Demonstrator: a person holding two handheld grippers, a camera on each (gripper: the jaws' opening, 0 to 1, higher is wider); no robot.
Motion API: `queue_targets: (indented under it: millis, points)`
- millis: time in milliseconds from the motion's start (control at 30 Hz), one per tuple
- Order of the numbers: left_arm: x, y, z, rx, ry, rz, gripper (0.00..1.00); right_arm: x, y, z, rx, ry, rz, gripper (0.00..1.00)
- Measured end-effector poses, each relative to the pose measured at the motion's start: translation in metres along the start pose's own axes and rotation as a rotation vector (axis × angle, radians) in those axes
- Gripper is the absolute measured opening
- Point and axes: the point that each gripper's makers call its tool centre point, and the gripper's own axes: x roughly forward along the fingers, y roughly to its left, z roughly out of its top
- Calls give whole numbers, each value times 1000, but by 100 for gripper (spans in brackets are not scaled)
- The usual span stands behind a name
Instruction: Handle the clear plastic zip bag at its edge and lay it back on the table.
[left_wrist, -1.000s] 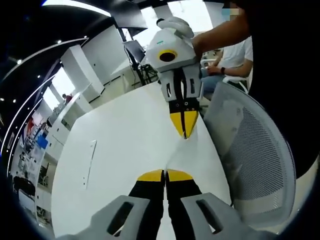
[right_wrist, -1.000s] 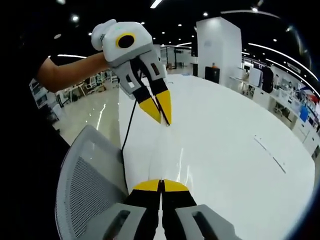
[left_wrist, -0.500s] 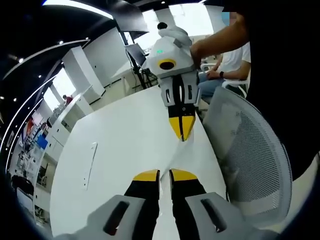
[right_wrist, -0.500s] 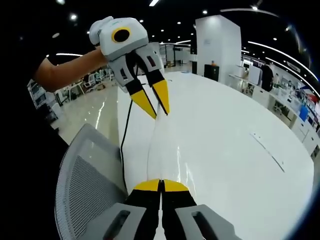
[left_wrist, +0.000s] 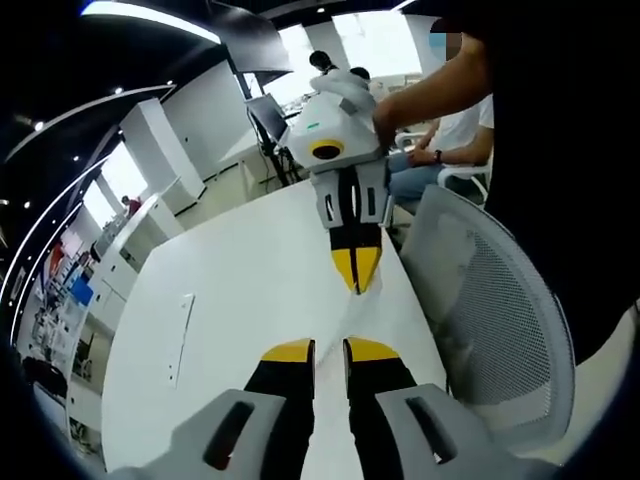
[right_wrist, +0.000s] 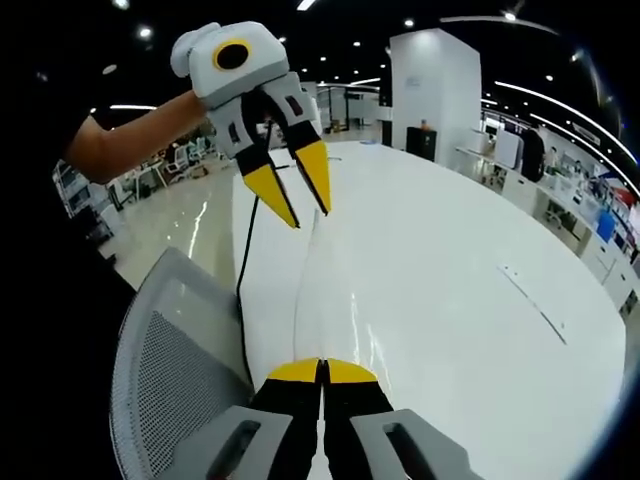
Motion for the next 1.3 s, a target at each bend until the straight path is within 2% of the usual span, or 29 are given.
queue_targets:
  millis: [500,1300]
  points:
    - [10,-9,14,27,-10,-38,9,-2,0,0,10,8,-4,0]
    - [35,-29,16,66,3,-98,8,0,-2,3,15,23,-9,0]
